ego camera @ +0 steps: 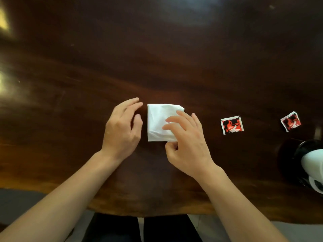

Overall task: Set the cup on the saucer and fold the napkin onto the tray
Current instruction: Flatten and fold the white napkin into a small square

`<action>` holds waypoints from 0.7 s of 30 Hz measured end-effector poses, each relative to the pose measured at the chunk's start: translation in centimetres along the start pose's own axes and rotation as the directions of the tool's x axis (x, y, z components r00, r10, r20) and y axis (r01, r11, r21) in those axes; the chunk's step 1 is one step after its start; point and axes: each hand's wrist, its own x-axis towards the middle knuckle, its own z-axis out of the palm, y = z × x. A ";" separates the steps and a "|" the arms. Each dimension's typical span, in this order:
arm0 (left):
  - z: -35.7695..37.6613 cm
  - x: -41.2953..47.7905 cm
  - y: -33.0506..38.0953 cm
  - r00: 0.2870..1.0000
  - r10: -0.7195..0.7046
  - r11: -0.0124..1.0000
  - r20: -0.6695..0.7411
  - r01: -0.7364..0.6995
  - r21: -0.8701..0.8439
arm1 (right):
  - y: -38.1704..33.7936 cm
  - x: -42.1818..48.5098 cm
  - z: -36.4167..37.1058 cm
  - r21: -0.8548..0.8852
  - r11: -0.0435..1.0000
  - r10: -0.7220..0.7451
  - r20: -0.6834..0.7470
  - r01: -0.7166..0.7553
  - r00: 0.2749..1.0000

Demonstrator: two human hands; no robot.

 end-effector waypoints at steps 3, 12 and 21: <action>1.6 0.7 1.0 0.979 0.131 0.989 0.157 -0.139 0.041 | -0.1 0.7 -0.4 0.149 0.986 0.092 -0.146 -0.070 0.985; 5.5 -1.5 -0.4 0.911 0.181 0.902 0.372 -0.304 0.307 | -2.6 2.4 2.9 0.129 0.986 0.107 0.011 -0.108 0.994; 6.5 -1.7 -0.9 0.903 0.157 0.802 0.399 -0.352 0.482 | -0.9 2.6 7.4 -0.219 0.965 0.173 0.111 -0.146 0.979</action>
